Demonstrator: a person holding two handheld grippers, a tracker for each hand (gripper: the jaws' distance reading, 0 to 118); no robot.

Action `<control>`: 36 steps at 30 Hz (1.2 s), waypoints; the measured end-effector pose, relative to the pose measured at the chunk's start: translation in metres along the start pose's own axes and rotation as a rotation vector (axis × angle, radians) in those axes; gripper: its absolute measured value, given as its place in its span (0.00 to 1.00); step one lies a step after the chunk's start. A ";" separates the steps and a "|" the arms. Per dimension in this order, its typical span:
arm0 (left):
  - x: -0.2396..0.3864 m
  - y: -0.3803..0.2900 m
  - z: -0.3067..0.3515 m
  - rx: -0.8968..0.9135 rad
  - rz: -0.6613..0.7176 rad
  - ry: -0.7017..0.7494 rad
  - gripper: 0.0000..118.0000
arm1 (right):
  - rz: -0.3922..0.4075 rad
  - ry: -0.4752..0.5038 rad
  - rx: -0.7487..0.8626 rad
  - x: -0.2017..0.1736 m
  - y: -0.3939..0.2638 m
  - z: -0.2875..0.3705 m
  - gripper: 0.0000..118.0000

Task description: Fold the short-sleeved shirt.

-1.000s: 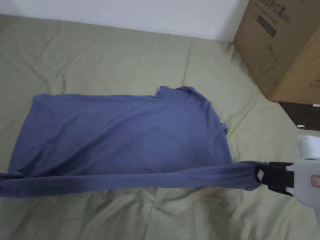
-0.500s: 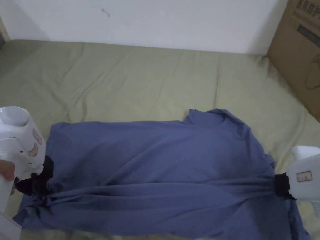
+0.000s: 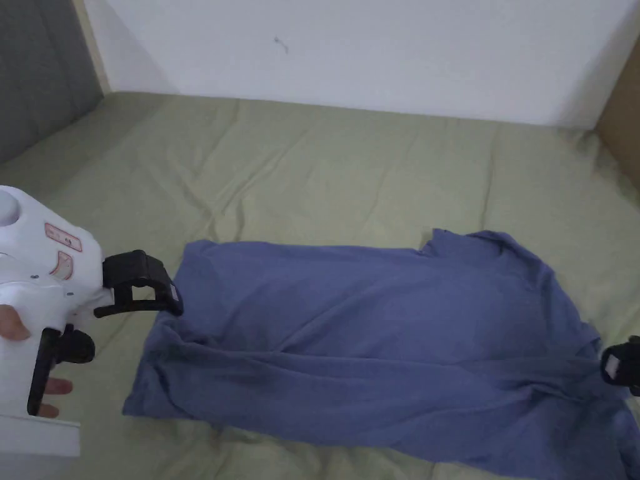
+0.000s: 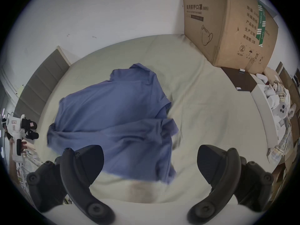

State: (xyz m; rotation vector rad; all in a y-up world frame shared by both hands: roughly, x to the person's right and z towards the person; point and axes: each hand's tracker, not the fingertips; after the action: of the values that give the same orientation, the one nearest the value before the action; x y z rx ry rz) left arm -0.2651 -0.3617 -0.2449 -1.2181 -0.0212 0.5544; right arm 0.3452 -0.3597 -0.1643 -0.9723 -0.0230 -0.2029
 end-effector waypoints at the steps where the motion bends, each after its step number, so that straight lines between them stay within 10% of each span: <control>1: -0.008 -0.009 0.012 0.007 -0.020 0.010 0.96 | 0.009 0.004 -0.010 0.000 -0.007 0.012 0.98; 4: -0.033 -0.033 0.030 -0.005 0.004 0.054 0.81 | 0.033 -0.013 -0.043 0.001 -0.035 0.038 0.96; 6: -0.053 -0.052 0.029 -0.022 0.125 0.036 0.00 | 0.000 -0.027 -0.029 0.004 -0.057 0.046 0.73; 8: -0.074 -0.068 0.016 -0.029 0.245 0.004 0.00 | -0.092 -0.004 -0.016 0.008 -0.079 0.047 0.00; 16: -0.077 -0.078 -0.041 -0.048 0.180 -0.020 0.00 | -0.107 -0.025 -0.115 0.012 -0.128 0.029 0.00; 17: -0.072 -0.074 -0.045 -0.017 0.173 -0.045 0.13 | -0.116 -0.026 -0.118 0.014 -0.129 0.026 0.00; 20: -0.051 -0.053 -0.054 0.039 0.099 -0.028 1.00 | -0.137 -0.034 -0.115 0.012 -0.121 0.021 0.00; 28: -0.030 -0.031 -0.106 -0.056 0.038 0.040 0.96 | -0.121 -0.066 -0.120 0.007 -0.106 0.006 0.00; 30: -0.027 -0.037 -0.102 -0.009 0.058 0.139 0.73 | -0.124 -0.064 -0.122 0.008 -0.106 0.003 0.00; 32: -0.033 -0.037 -0.092 -0.010 0.134 0.148 0.20 | -0.127 -0.055 -0.120 0.007 -0.103 0.002 0.00; 33: -0.044 -0.035 -0.090 -0.026 0.189 0.045 0.09 | -0.125 -0.053 -0.118 0.006 -0.102 0.000 0.00; 36: -0.055 -0.034 -0.089 -0.044 0.275 -0.024 0.09 | -0.116 -0.055 -0.111 0.004 -0.096 -0.007 0.00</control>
State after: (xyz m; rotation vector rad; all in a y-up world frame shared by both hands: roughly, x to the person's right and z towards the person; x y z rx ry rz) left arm -0.2724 -0.4708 -0.2318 -1.2658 0.1155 0.8117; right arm 0.3315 -0.4188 -0.0893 -1.0880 -0.1203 -0.2863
